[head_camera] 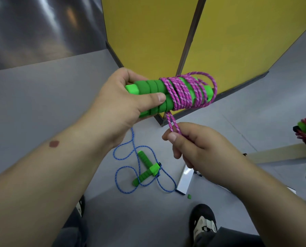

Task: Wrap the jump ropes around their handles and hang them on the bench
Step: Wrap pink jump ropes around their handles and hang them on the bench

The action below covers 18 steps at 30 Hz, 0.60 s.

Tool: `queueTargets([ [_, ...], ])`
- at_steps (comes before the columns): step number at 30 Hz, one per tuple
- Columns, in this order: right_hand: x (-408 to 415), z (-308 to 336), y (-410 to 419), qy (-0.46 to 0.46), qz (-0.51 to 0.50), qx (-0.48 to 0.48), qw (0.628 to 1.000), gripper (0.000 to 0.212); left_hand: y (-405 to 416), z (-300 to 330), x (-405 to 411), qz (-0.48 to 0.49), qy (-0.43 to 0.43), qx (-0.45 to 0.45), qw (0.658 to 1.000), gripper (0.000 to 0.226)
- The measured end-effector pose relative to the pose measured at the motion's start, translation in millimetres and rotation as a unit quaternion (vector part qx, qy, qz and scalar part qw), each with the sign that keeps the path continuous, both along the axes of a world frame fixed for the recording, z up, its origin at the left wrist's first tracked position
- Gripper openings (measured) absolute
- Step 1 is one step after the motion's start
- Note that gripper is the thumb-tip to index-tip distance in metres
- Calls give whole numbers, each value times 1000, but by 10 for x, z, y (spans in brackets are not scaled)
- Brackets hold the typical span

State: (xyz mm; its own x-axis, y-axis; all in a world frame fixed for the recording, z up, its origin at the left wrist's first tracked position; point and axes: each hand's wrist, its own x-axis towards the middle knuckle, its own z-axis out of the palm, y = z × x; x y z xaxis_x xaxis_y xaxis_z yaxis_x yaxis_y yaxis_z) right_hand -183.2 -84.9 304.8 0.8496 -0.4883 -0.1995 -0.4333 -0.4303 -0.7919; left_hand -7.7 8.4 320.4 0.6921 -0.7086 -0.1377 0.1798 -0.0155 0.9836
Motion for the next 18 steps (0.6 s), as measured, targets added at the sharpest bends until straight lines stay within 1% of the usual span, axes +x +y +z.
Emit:
queueTargets([
  [2,4,28,-8,-20,-9,-18,1000,27,8,-27,-3,22,-105,56,993,41],
  [4,2,42,-25,-46,-21,-34,998,21,19,-35,-9,20,-190,89,978,41],
  [6,-8,56,-45,-80,-43,-40,995,13,21,-19,-35,8,-253,107,962,38],
  [8,-17,69,-60,-109,-64,-45,991,6,31,19,-74,-10,-293,124,948,35],
  [10,-19,67,-66,-131,-76,-47,987,3,33,23,-89,-37,-318,135,938,34],
  [11,-15,69,-69,-145,-80,-34,986,4,34,21,-92,-54,-323,140,934,34],
  [15,-3,100,-54,-197,-91,46,975,16,33,0,-106,-117,-312,148,931,37],
  [18,10,118,-43,-211,-91,79,970,23,26,8,-118,-128,-318,144,928,38],
])
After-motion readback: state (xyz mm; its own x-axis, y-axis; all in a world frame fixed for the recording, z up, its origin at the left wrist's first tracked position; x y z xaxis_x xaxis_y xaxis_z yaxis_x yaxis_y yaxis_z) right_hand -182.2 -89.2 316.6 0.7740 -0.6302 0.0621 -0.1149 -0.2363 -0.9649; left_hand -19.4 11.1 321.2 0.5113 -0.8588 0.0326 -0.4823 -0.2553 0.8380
